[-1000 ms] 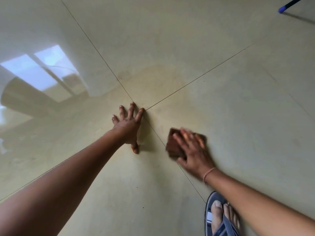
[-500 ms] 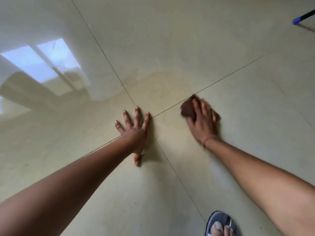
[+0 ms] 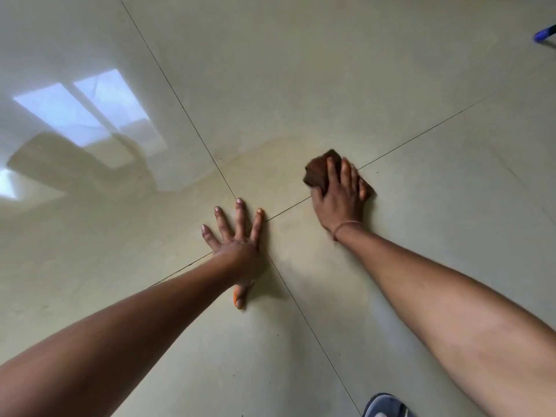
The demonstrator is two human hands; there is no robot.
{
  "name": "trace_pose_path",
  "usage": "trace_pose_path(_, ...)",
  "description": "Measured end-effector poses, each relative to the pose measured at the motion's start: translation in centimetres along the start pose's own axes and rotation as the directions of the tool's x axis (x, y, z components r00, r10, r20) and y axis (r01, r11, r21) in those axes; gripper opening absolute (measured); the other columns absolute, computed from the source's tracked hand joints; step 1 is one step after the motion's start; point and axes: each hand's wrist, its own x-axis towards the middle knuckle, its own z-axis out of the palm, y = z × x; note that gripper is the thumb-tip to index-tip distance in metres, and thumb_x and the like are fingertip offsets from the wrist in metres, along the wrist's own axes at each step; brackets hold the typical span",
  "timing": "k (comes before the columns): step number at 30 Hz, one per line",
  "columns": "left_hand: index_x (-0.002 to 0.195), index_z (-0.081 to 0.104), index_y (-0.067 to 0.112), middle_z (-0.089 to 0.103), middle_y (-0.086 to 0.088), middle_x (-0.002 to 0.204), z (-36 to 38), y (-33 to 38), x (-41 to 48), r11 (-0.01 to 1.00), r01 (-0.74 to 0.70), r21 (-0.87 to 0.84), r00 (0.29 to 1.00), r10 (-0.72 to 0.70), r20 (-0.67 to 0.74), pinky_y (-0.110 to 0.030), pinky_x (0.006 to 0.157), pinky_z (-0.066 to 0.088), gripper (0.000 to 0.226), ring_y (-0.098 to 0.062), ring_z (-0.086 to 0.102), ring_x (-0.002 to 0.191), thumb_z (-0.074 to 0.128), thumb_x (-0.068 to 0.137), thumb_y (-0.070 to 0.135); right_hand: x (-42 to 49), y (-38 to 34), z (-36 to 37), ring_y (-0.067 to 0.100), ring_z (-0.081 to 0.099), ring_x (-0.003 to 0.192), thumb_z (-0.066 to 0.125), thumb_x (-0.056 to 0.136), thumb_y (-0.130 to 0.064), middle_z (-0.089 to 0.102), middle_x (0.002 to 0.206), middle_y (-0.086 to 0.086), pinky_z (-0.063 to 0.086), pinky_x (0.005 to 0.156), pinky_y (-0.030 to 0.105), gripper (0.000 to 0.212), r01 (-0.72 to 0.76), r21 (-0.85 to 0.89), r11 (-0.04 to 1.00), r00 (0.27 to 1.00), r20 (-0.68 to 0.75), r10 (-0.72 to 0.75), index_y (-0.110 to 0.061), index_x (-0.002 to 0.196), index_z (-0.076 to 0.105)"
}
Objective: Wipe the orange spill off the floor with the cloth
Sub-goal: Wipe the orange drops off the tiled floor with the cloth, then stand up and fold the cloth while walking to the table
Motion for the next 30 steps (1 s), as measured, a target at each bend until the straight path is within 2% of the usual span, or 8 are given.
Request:
trace_pose_path(5,0.130,-0.048,0.025,-0.063,-0.015,0.122,0.2,-0.2,-0.3,0.999,-0.029,0.023,0.998,0.030,-0.059,-0.075,0.103,-0.004,0.172,-0.054,-0.042,0.124,0.098,0.039,0.032,-5.8,-2.4,1.1,0.026,0.025,0.143,0.045,0.083,-0.044,0.031,0.155,0.011,0.018,0.114,0.045,0.069,0.327,0.051,0.944,0.942,0.058,-0.329,-0.024,0.148,0.032)
trace_pose_path(9,0.144,-0.033,0.024,-0.042,-0.012,0.149,0.4,-1.2,-2.3,0.996,-0.070,0.054,0.985,0.078,-0.155,-0.065,0.112,0.011,0.161,-0.049,-0.024,0.139,0.095,0.047,0.033,-12.3,0.9,-0.6,0.024,0.026,0.144,0.054,0.085,-0.035,0.029,0.156,0.010,0.020,0.114,0.043,0.067,0.376,0.073,0.924,0.902,0.201,-0.382,-0.024,0.148,0.033)
trace_pose_path(11,0.152,-0.012,0.022,-0.022,-0.009,0.159,0.9,-1.2,-4.4,0.996,-0.073,-0.044,0.974,0.062,-0.220,-0.059,0.111,0.026,0.141,-0.042,-0.006,0.146,0.092,0.057,0.028,-14.1,0.7,-2.4,0.023,0.030,0.142,0.053,0.090,-0.029,0.032,0.154,0.010,0.025,0.114,0.039,0.060,0.296,0.123,0.947,0.889,0.327,-0.320,-0.021,0.147,0.035)
trace_pose_path(13,0.152,0.016,0.020,0.007,-0.010,0.161,1.7,-0.4,-8.1,0.966,-0.066,-0.248,0.979,0.014,-0.205,-0.053,0.100,0.043,0.114,-0.036,0.022,0.143,0.089,0.064,0.026,-16.0,0.1,-5.9,0.027,0.048,0.127,0.048,0.093,-0.023,0.051,0.141,0.012,0.039,0.103,0.032,0.047,0.049,0.295,0.954,0.863,0.468,-0.189,-0.019,0.140,0.045)
trace_pose_path(17,0.136,0.049,0.017,0.057,-0.010,0.127,0.9,0.2,-16.7,0.848,-0.077,-0.524,0.991,0.008,-0.132,-0.033,0.080,0.047,0.069,-0.025,0.058,0.104,0.077,0.078,0.040,-20.3,-2.2,-14.9,0.028,0.060,0.099,0.047,0.093,-0.026,0.067,0.109,0.009,0.044,0.078,0.028,0.026,-0.343,0.449,0.825,0.802,0.598,0.008,-0.017,0.113,0.061)
trace_pose_path(22,0.117,0.066,0.014,0.068,-0.005,0.108,-7.2,-0.8,-31.1,0.596,-0.080,-0.799,0.996,0.010,-0.093,-0.025,0.076,0.046,0.035,-0.026,0.062,0.103,0.065,0.090,0.035,-24.2,-6.4,-31.7,0.021,0.058,0.075,0.050,0.078,-0.041,0.063,0.074,-0.002,0.044,0.068,0.027,0.026,-0.536,0.585,0.609,0.783,0.614,0.099,-0.019,0.071,0.061)
trace_pose_path(26,0.110,0.064,0.015,0.065,-0.006,0.102,-16.6,-0.9,-46.3,0.365,-0.095,-0.926,0.992,0.113,-0.058,-0.027,0.066,0.041,0.025,-0.021,0.060,0.086,0.060,0.094,0.034,-26.8,-10.4,-48.9,0.021,0.057,0.063,0.055,0.082,-0.049,0.063,0.067,0.000,0.044,0.060,0.028,0.037,-0.594,0.650,0.474,0.760,0.647,0.065,-0.017,0.065,0.065)
trace_pose_path(30,0.110,0.062,0.015,0.064,-0.004,0.090,-25.3,-0.8,-61.3,0.189,-0.193,-0.963,0.973,0.161,-0.164,-0.024,0.063,0.044,0.024,-0.013,0.060,0.072,0.065,0.091,0.029,-29.8,-14.4,-66.5,0.019,0.060,0.061,0.058,0.071,-0.055,0.066,0.069,0.004,0.045,0.058,0.026,0.040,-0.524,0.760,0.385,0.822,0.569,-0.004,-0.017,0.063,0.068)
